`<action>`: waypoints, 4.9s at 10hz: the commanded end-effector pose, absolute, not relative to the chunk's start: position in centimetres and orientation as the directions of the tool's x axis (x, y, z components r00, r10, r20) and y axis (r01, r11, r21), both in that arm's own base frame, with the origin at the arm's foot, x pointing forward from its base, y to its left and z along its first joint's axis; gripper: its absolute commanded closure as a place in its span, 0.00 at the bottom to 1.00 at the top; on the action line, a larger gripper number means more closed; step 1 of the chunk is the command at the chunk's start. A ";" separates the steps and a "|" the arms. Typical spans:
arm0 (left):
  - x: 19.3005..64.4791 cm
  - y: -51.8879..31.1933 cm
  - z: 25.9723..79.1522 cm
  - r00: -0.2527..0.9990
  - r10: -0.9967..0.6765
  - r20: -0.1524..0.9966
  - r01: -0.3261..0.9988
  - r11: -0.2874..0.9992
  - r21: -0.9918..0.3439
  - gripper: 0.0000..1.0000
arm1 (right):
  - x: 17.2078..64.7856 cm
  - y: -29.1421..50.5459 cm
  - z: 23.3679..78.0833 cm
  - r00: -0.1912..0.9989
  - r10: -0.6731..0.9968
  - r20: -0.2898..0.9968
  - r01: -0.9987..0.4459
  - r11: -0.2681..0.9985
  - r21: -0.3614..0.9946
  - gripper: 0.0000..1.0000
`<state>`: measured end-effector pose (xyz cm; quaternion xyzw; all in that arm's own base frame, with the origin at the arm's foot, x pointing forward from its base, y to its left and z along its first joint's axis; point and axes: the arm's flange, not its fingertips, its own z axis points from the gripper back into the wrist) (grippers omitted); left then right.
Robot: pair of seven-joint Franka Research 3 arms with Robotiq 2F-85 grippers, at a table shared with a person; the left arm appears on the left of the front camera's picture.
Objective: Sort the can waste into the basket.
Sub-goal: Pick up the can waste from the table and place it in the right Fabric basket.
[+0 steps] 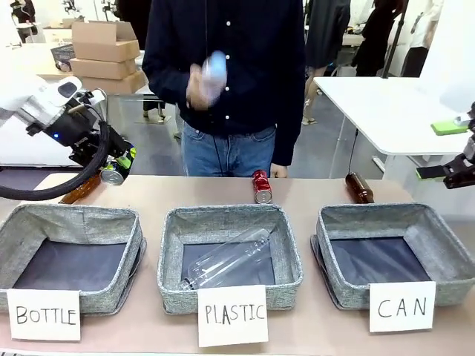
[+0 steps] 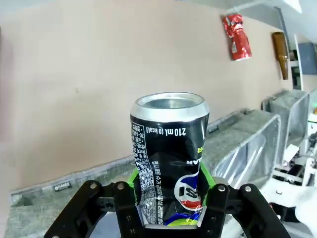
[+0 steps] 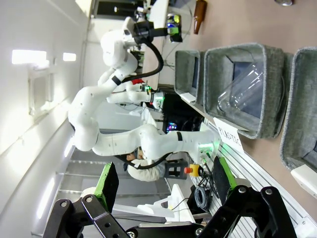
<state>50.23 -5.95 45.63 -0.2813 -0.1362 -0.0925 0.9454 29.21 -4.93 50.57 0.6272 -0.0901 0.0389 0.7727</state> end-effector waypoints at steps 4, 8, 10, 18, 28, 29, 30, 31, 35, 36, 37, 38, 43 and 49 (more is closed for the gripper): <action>44.2 -21.0 50.8 0.549 -0.572 0.609 0.826 0.485 -0.289 0.58 | 26.0 -9.5 58.6 0.899 -0.051 0.435 -0.396 0.330 0.857 0.00; 34.6 -39.1 50.4 -0.105 -0.881 0.461 0.992 -0.123 -0.009 0.58 | 21.9 -21.9 58.6 0.829 -0.361 0.427 -0.326 0.308 0.894 0.00; 32.3 -47.9 49.2 -0.294 -0.829 0.476 0.951 -0.303 0.061 0.58 | 22.5 -23.3 55.5 0.833 -0.436 0.340 -0.268 0.220 0.938 0.00; 38.6 -62.8 50.8 -0.225 -0.841 0.492 0.971 -0.235 0.043 0.58 | 20.7 -22.7 58.2 0.831 -0.392 0.394 -0.281 0.315 0.906 0.00; 40.2 -58.3 49.8 0.017 -0.905 0.426 0.980 -0.068 -0.185 0.06 | 20.8 -22.8 58.1 0.831 -0.397 0.389 -0.273 0.317 0.908 0.00; 39.1 -54.4 48.7 0.185 -0.944 0.274 0.937 0.085 -0.340 0.06 | 21.3 -22.0 58.6 0.816 -0.389 0.427 -0.290 0.364 0.885 0.00; 38.3 -50.4 47.7 0.278 -0.916 0.289 0.918 0.165 -0.361 0.06 | 22.9 -20.8 58.4 0.843 -0.357 0.403 -0.279 0.351 0.894 0.00; 37.2 -46.3 47.3 0.360 -0.872 0.333 0.888 0.210 -0.409 0.06 | 24.4 -18.9 58.5 0.861 -0.323 0.393 -0.268 0.369 0.890 0.00; 34.1 -32.1 46.4 0.709 -0.551 0.440 0.698 0.461 -0.549 0.06 | 26.5 -8.1 60.8 0.875 -0.211 0.436 -0.332 0.392 0.858 0.00; 33.8 -27.9 48.0 0.816 -0.332 0.473 0.578 0.498 -0.646 0.06 | 26.4 -5.0 60.5 0.886 -0.193 0.421 -0.326 0.385 0.863 0.00; 32.7 -23.4 49.7 0.861 -0.169 0.479 0.501 0.446 -0.742 0.06 | 26.5 -2.2 59.6 0.906 -0.193 0.378 -0.283 0.389 0.877 0.00; 31.4 -19.0 51.2 0.881 -0.039 0.472 0.458 0.320 -0.829 0.06 | 26.6 0.5 58.5 0.934 -0.203 0.294 -0.211 0.350 0.913 0.00; 29.6 -3.0 49.6 0.903 0.175 0.392 0.386 0.069 -0.920 0.06 | 26.4 6.3 55.9 0.956 -0.256 0.142 -0.065 0.289 0.955 0.00; 31.4 -7.3 54.7 0.904 0.142 0.404 0.387 0.129 -0.913 0.06 | 27.8 4.9 58.3 0.979 -0.175 0.101 -0.065 0.198 0.978 0.00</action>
